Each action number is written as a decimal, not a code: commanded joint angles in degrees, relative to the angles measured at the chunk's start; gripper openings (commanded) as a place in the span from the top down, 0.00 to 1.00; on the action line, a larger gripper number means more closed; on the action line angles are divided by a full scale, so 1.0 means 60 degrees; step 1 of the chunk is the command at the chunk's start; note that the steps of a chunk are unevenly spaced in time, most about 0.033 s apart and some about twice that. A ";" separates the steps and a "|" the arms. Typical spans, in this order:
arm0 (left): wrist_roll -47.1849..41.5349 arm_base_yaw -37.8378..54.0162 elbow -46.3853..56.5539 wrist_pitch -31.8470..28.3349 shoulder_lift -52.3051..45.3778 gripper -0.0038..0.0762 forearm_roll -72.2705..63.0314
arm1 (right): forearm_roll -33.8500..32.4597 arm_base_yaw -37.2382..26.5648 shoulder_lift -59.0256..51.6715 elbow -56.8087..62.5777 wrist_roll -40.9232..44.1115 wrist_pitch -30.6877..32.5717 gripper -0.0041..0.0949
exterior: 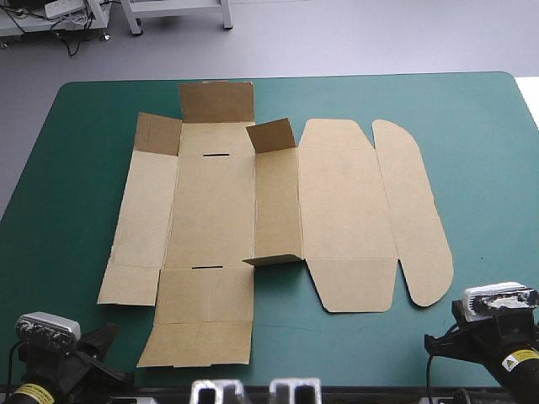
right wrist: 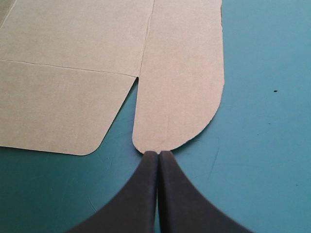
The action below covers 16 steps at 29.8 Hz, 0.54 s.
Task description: Fold the box
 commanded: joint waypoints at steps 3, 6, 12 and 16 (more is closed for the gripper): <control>0.0014 -0.0028 -0.0889 -0.0513 0.0561 0.96 -0.0224 | 0.0073 -0.0006 0.0101 -0.0235 -0.0088 -0.0561 0.97; 0.0038 -0.0028 -0.1483 -0.0513 0.1137 0.96 -0.0224 | 0.0073 -0.0006 0.0101 -0.0235 -0.0088 -0.0561 0.97; 0.0083 -0.0028 -0.2859 -0.1048 0.2788 0.96 -0.0072 | 0.0073 -0.0006 0.0101 -0.0235 -0.0070 -0.0561 0.97; 0.0083 -0.0028 -0.3658 -0.2221 0.3899 0.96 -0.0009 | 0.0073 -0.0006 0.0101 -0.0235 -0.0070 -0.0561 0.97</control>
